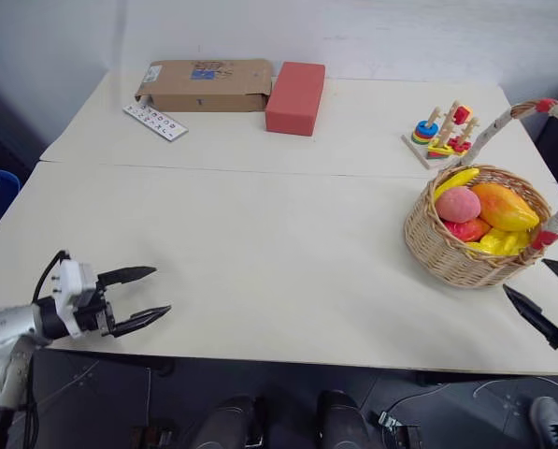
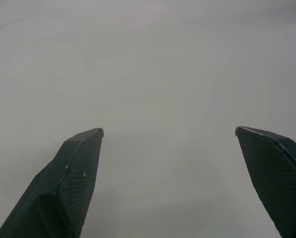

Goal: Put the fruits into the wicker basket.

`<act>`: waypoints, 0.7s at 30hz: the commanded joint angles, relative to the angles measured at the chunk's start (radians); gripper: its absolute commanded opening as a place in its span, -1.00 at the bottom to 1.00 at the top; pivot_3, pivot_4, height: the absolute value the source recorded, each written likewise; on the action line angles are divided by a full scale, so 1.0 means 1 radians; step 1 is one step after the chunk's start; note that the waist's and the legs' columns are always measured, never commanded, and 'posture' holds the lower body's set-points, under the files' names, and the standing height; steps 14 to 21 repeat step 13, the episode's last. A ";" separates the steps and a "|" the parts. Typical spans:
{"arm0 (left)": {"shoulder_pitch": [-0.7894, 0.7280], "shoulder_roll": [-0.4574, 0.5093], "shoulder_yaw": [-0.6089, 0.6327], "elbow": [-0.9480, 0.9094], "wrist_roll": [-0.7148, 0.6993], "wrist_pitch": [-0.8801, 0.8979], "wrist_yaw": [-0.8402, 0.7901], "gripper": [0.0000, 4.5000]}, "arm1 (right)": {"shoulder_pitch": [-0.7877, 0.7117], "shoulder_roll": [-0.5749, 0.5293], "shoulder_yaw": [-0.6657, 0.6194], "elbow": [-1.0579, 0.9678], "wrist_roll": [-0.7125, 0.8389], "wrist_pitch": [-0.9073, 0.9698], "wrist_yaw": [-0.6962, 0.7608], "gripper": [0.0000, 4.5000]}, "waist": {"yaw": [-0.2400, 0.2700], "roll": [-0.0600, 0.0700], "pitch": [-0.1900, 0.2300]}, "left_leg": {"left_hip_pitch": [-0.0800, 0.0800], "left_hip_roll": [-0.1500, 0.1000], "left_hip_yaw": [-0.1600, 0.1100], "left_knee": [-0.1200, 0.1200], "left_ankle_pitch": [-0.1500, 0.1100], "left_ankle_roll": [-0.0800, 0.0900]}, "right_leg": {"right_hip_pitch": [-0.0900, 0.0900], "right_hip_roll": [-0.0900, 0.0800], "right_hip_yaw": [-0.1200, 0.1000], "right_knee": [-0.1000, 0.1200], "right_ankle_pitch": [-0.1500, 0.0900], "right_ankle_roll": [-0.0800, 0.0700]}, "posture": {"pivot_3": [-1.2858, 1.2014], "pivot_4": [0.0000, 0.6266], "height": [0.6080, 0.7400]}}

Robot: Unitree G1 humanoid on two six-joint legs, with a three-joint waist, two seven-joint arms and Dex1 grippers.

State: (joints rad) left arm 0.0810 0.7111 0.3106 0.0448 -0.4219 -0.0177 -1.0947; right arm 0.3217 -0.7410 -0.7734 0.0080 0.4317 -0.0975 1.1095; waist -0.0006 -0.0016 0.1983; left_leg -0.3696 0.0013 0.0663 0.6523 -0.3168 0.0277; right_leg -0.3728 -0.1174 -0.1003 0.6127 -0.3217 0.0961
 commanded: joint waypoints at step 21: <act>0.212 -0.092 0.046 -0.299 0.043 -0.054 0.215 1.00 | -0.258 0.178 0.597 -0.071 -0.089 -0.112 0.057 0.99 | 0.003 0.000 0.000 | 0.000 0.003 -0.001 0.002 0.000 -0.004 | -0.003 0.000 -0.002 0.005 0.000 -0.004 | 0.03 -0.52 1.00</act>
